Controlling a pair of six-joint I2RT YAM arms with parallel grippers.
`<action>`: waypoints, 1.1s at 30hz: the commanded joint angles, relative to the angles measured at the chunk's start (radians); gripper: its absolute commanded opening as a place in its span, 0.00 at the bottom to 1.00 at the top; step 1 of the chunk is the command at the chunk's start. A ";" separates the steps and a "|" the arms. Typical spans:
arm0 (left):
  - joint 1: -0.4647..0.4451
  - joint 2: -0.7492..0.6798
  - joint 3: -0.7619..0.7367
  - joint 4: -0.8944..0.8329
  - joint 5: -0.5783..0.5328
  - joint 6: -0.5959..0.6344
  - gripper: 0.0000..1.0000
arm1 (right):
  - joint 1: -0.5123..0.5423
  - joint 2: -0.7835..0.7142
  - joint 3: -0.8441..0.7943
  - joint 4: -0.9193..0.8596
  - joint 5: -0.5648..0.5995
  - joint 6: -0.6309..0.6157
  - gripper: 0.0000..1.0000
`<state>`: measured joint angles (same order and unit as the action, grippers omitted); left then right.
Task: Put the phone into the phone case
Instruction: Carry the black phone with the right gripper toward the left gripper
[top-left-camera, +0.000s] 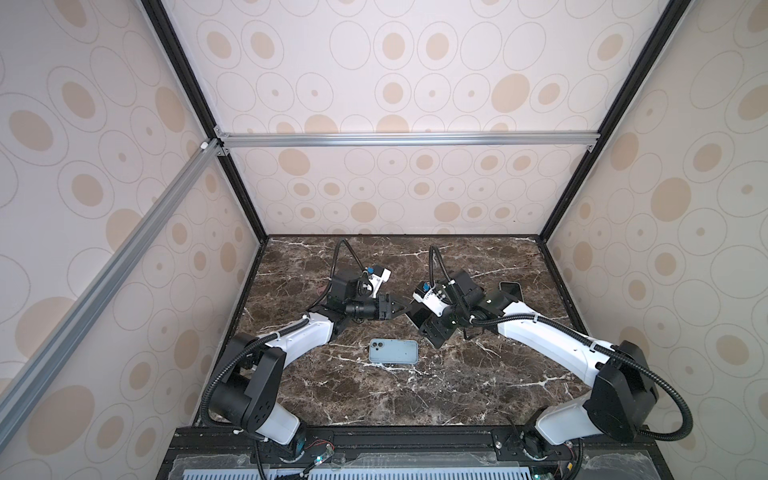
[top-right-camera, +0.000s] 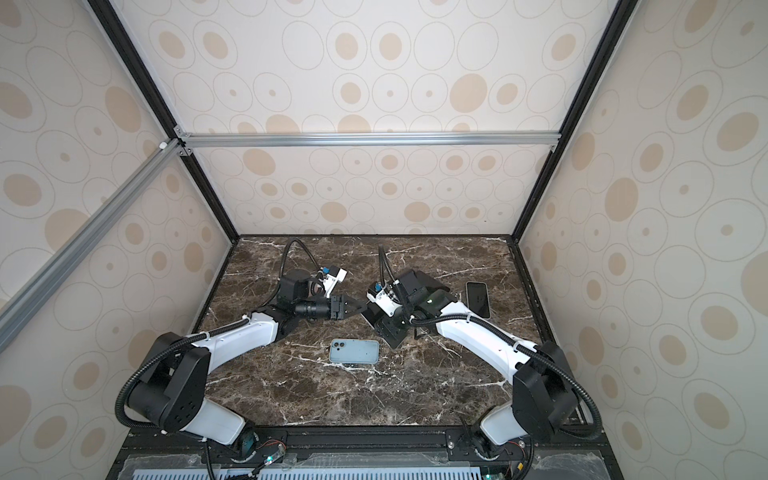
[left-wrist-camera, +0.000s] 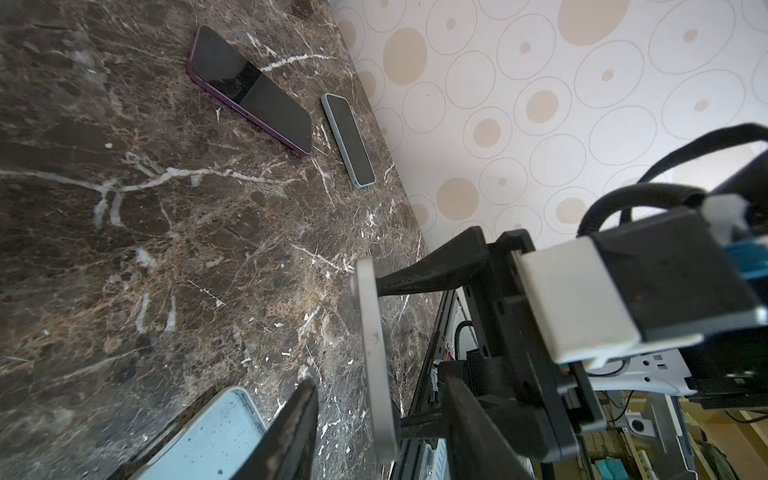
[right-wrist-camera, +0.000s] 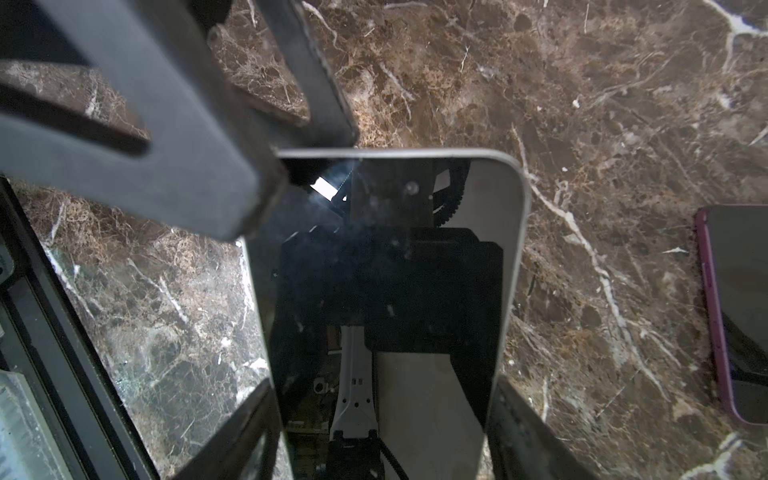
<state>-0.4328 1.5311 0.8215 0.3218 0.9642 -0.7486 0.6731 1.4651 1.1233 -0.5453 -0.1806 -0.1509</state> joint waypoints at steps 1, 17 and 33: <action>0.003 0.006 0.004 0.037 0.036 -0.018 0.44 | 0.015 0.008 0.049 0.021 0.025 -0.024 0.18; 0.002 0.007 0.001 0.037 0.027 -0.019 0.02 | 0.054 0.049 0.103 0.015 0.129 -0.056 0.24; 0.005 -0.066 -0.033 0.149 -0.083 -0.043 0.00 | 0.045 -0.170 -0.084 0.079 0.132 0.057 1.00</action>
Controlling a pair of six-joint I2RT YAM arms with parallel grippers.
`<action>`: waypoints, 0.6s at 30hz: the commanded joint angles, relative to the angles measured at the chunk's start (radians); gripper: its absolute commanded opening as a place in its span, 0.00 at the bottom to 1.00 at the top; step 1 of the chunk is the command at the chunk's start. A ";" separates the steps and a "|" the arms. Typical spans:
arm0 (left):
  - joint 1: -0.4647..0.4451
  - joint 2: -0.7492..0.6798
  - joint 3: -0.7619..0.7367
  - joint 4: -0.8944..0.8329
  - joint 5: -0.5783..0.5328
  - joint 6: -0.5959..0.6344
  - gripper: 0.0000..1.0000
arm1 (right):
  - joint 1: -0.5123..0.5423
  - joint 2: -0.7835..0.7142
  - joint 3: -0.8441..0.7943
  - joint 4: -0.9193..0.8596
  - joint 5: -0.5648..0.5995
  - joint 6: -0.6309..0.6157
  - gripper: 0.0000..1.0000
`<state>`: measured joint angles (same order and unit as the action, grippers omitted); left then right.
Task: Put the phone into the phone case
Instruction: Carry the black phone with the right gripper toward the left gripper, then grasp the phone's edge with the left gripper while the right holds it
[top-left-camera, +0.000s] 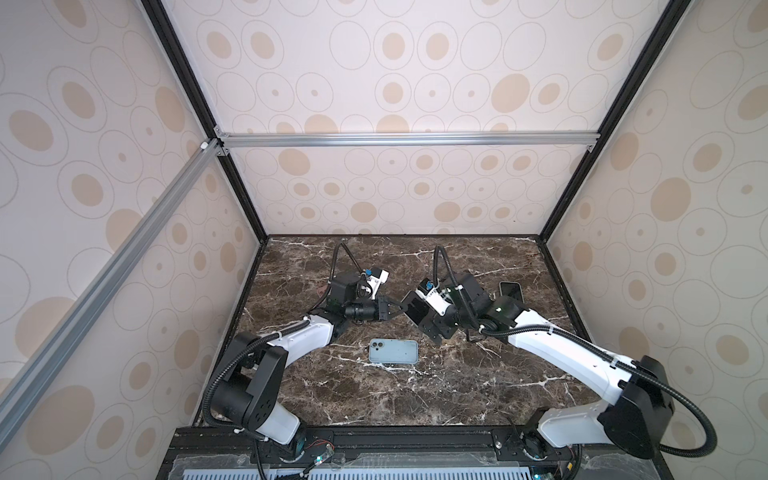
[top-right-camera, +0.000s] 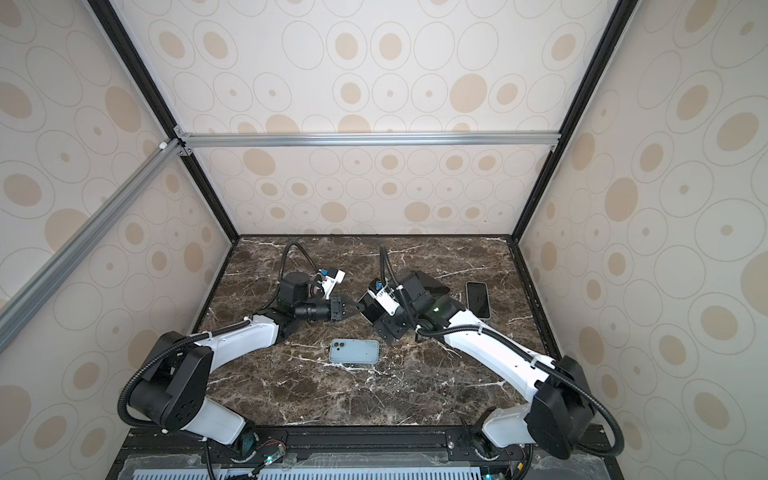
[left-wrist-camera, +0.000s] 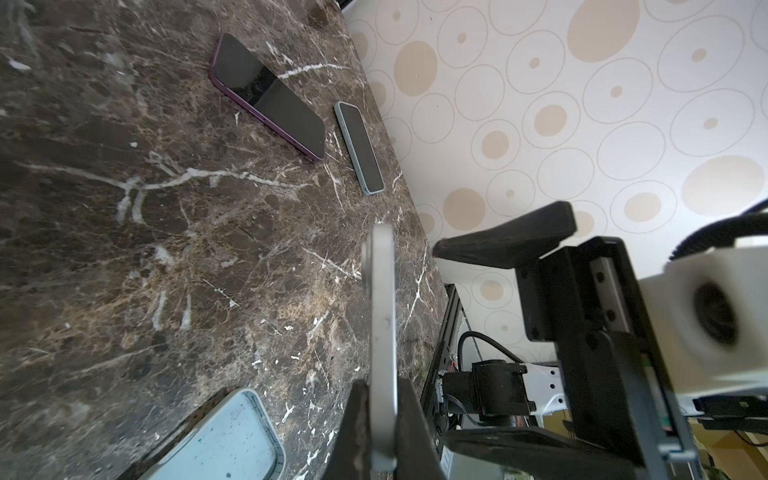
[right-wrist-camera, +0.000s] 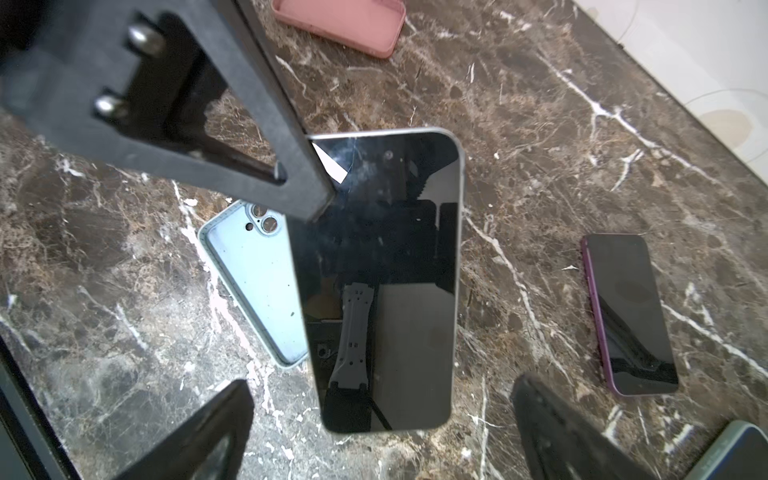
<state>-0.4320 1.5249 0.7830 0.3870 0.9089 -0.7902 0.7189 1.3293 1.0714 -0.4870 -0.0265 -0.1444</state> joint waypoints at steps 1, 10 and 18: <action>0.004 -0.069 0.003 0.090 -0.041 0.000 0.00 | -0.006 -0.045 -0.042 0.024 -0.044 0.071 1.00; 0.022 -0.229 -0.105 0.268 -0.211 -0.044 0.00 | -0.151 -0.163 -0.179 0.227 -0.322 0.331 0.93; 0.038 -0.307 -0.202 0.517 -0.232 -0.136 0.00 | -0.262 -0.120 -0.275 0.607 -0.662 0.614 0.69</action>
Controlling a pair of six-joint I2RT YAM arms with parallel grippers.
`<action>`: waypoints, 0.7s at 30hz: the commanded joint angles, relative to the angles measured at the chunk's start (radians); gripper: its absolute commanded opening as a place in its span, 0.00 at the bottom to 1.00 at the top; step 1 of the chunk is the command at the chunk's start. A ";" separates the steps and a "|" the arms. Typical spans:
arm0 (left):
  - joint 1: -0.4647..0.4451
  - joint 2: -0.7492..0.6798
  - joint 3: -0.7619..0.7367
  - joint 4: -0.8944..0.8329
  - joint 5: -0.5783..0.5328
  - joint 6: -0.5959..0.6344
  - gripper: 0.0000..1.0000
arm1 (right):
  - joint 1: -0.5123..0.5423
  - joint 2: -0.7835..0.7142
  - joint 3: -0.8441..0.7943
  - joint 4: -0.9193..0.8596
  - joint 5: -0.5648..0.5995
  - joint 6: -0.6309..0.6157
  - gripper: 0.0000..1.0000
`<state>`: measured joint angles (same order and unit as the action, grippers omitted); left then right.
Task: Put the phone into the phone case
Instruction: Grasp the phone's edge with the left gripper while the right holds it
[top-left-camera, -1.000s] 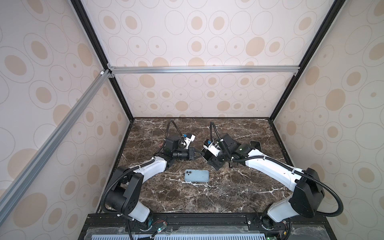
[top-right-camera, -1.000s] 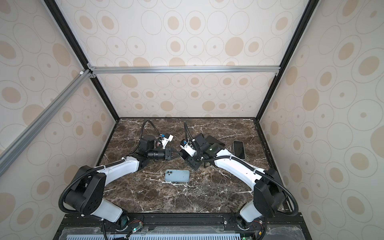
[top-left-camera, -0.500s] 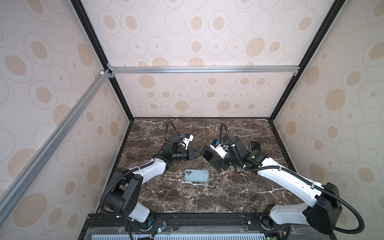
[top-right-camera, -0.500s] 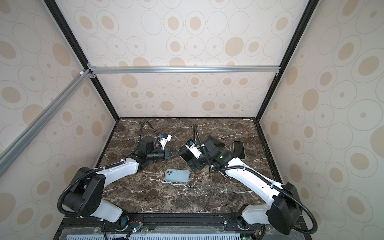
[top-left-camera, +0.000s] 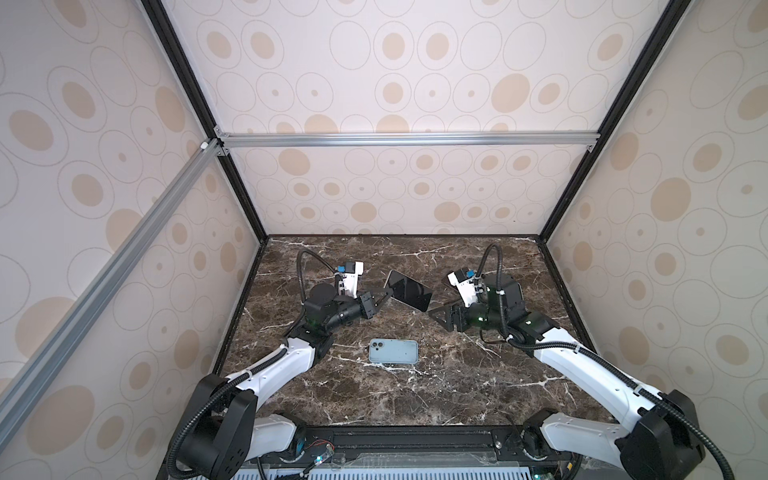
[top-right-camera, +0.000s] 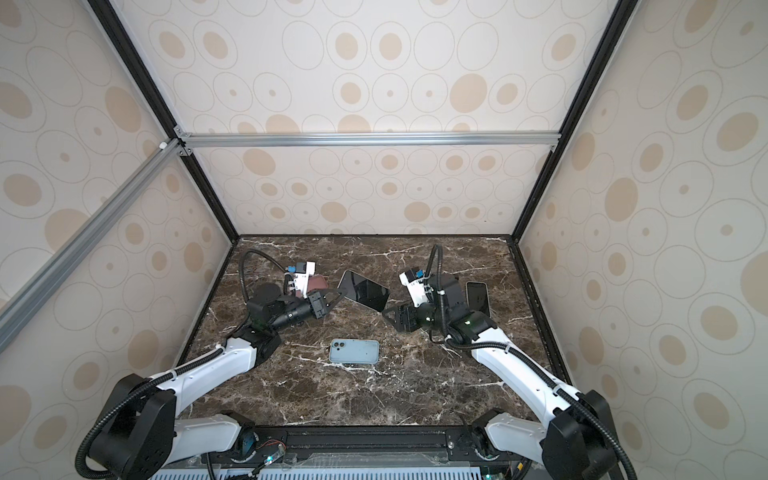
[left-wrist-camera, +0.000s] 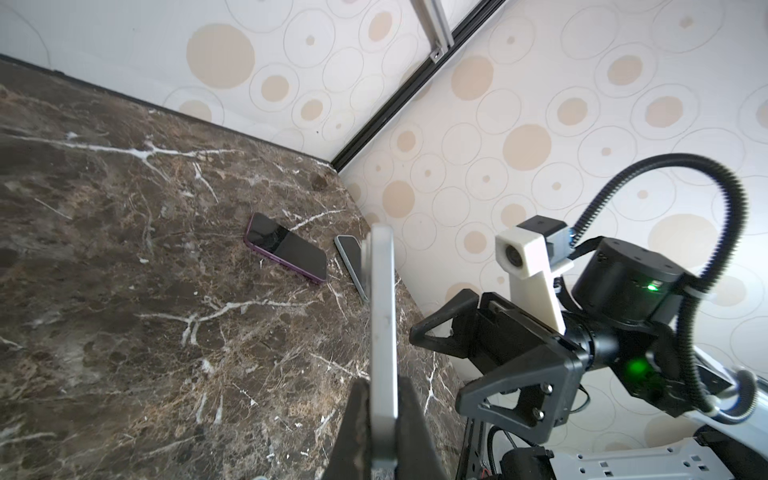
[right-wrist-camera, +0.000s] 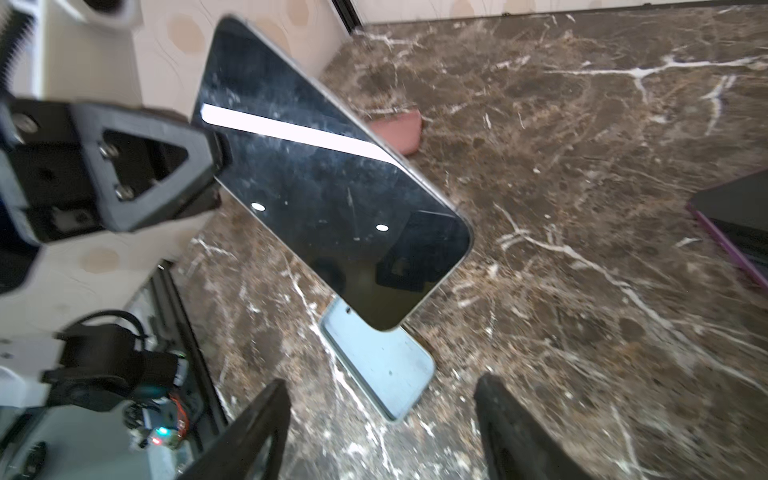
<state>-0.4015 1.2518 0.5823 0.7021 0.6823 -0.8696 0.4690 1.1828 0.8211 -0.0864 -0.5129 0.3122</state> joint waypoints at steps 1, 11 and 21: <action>0.009 -0.039 -0.009 0.231 -0.006 -0.069 0.00 | -0.012 0.039 -0.029 0.256 -0.204 0.190 0.66; 0.022 0.008 -0.047 0.574 0.029 -0.259 0.00 | -0.014 0.138 -0.028 0.537 -0.337 0.333 0.54; 0.023 -0.023 -0.055 0.522 -0.013 -0.235 0.00 | -0.016 0.135 0.007 0.471 -0.273 0.316 0.48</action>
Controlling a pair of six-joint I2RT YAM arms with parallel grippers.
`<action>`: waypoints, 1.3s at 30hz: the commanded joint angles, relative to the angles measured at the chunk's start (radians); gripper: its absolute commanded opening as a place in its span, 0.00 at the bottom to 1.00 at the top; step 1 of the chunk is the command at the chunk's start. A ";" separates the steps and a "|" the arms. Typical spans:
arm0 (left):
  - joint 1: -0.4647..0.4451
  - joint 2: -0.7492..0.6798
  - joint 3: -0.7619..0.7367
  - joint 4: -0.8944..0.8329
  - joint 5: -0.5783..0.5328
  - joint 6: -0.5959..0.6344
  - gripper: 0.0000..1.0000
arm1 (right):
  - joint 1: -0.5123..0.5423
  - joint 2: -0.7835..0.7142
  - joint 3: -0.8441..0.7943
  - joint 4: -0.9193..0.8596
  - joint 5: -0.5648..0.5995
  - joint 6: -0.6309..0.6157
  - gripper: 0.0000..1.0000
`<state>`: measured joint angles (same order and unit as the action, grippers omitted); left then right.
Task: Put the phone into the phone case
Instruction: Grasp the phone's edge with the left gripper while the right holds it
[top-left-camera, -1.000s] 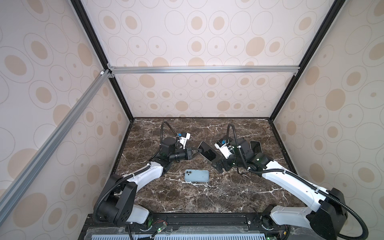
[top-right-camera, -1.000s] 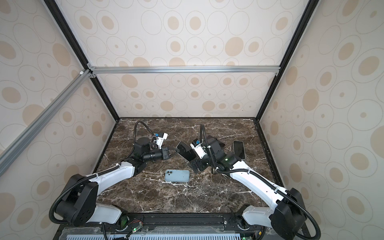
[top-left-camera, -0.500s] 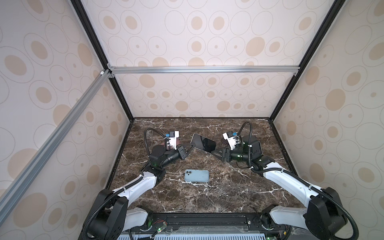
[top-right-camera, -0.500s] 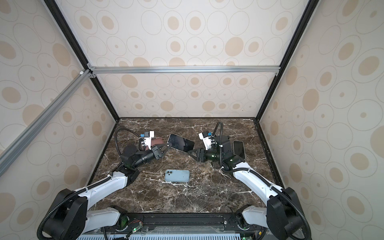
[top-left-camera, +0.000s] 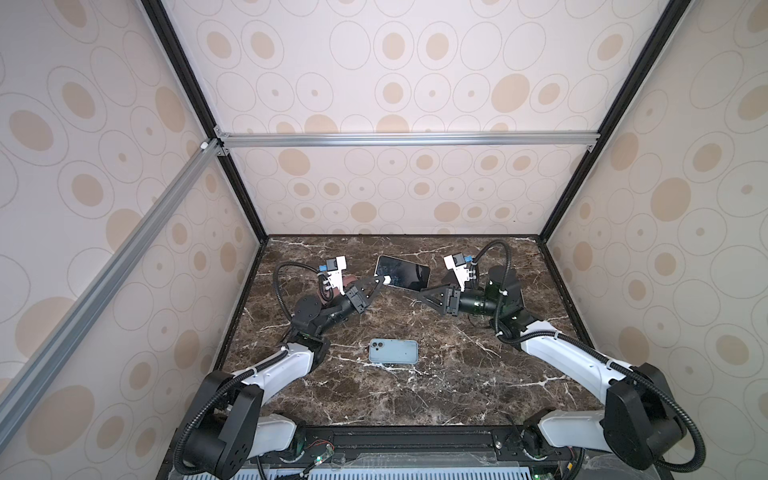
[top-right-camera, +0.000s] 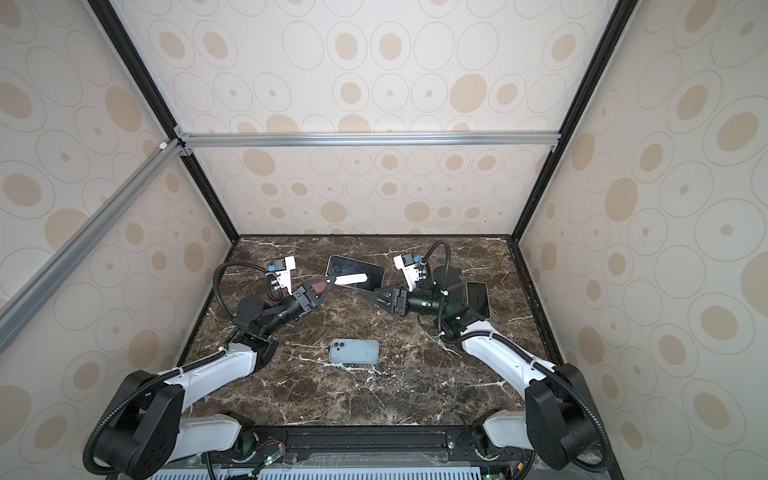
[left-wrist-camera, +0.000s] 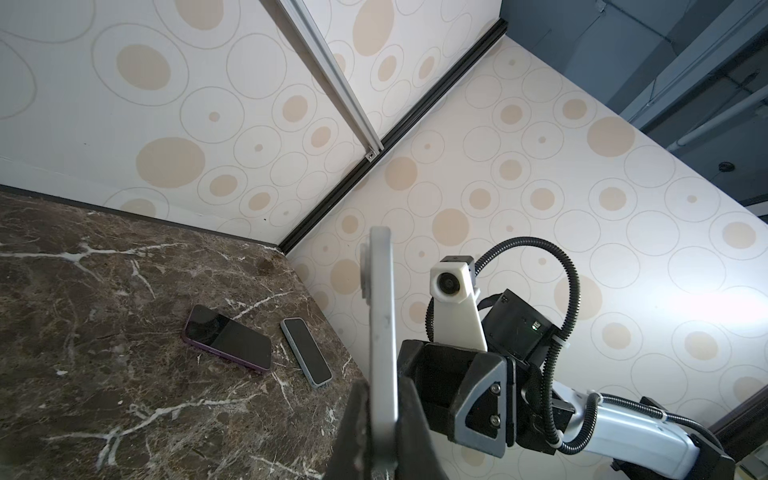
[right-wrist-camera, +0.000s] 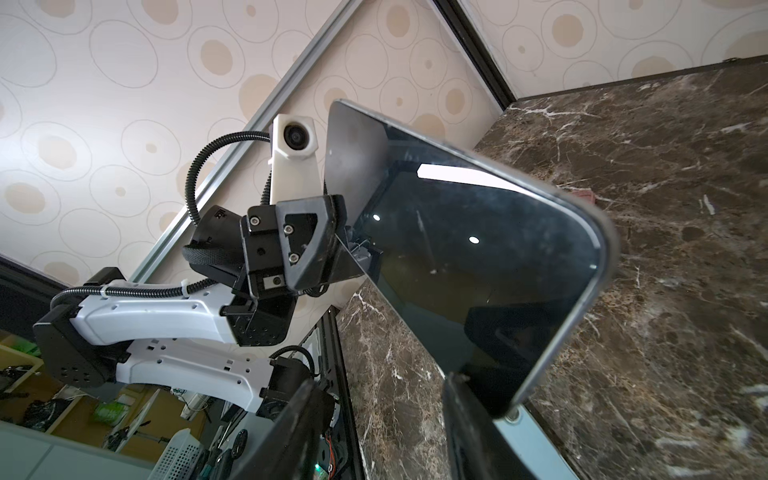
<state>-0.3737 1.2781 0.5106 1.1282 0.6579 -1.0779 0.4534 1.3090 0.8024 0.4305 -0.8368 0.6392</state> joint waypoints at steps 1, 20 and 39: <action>-0.004 -0.061 0.017 0.065 -0.001 -0.014 0.00 | 0.000 0.006 0.031 -0.072 0.064 -0.024 0.48; -0.004 -0.168 0.044 -0.164 -0.050 0.091 0.00 | -0.019 0.120 0.068 0.235 -0.067 0.170 0.54; -0.001 -0.081 -0.003 0.115 -0.066 -0.049 0.00 | -0.019 0.166 0.048 0.560 -0.148 0.377 0.29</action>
<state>-0.3759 1.1900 0.5053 1.1324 0.5999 -1.0893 0.4297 1.4696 0.8482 0.8612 -0.9417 0.9577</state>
